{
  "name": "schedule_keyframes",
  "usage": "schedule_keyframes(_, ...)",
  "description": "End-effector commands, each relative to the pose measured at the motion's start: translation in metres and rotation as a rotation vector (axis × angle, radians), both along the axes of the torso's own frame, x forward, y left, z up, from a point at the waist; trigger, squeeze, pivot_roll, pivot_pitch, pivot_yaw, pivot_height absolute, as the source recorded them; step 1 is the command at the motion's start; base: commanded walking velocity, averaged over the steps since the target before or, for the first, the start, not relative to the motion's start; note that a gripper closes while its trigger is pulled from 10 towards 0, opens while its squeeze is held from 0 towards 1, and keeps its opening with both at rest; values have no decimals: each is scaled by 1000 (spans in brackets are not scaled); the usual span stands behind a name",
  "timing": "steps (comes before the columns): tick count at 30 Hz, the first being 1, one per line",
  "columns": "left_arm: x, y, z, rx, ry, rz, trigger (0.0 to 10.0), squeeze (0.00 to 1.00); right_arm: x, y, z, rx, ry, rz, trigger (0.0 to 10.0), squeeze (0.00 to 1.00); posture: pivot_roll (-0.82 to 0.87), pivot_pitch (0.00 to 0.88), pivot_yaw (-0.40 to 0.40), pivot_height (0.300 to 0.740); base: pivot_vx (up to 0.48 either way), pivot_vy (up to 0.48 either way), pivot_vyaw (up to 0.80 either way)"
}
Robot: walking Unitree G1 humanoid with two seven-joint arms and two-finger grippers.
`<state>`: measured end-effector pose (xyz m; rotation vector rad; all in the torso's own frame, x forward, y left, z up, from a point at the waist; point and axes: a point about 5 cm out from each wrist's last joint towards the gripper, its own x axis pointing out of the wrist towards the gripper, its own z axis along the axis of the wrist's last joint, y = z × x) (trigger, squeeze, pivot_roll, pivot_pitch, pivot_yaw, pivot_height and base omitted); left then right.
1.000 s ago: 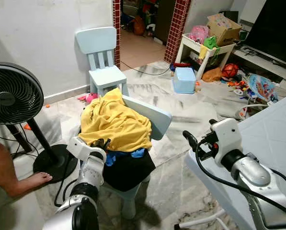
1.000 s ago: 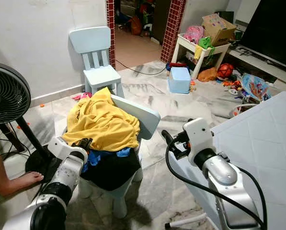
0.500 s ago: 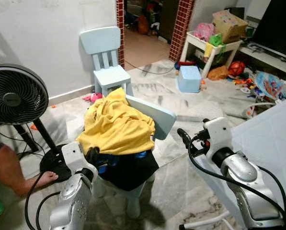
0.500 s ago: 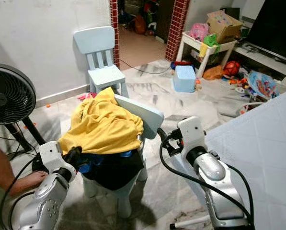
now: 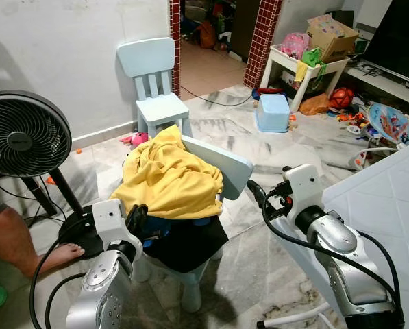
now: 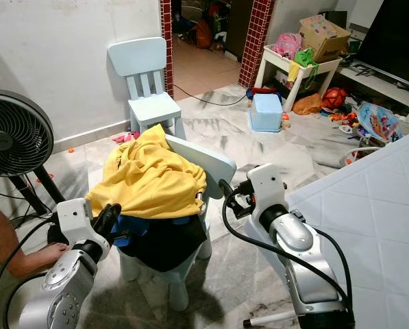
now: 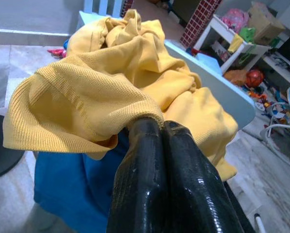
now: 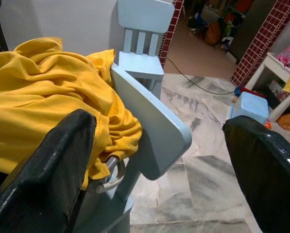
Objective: Hang hanger
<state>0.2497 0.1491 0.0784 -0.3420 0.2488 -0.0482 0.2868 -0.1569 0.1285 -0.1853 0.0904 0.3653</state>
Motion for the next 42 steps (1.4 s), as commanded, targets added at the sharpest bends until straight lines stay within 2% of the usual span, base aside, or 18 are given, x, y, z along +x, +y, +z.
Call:
schedule_keyframes(1,-1,-3,3,-6,-4,-5,0,0,2,-1,2,-3,-11,-6,10000,0,-83,0,-30,740,319,0,0)
schedule_keyframes(14,-3,-6,3,-23,14,-24,0,0,4,0,1,-10,-17,0,10000,0,-85,0,-33,740,316,0,0)
schedule_keyframes(38,-4,-11,3,-41,19,-56,0,0,4,-1,-1,-21,-14,5,10000,0,-89,0,-35,740,0,0,0)
schedule_keyframes(42,-4,-13,3,-44,17,-61,0,0,4,-2,-1,-24,-15,5,10000,0,-91,0,-36,740,281,0,0)
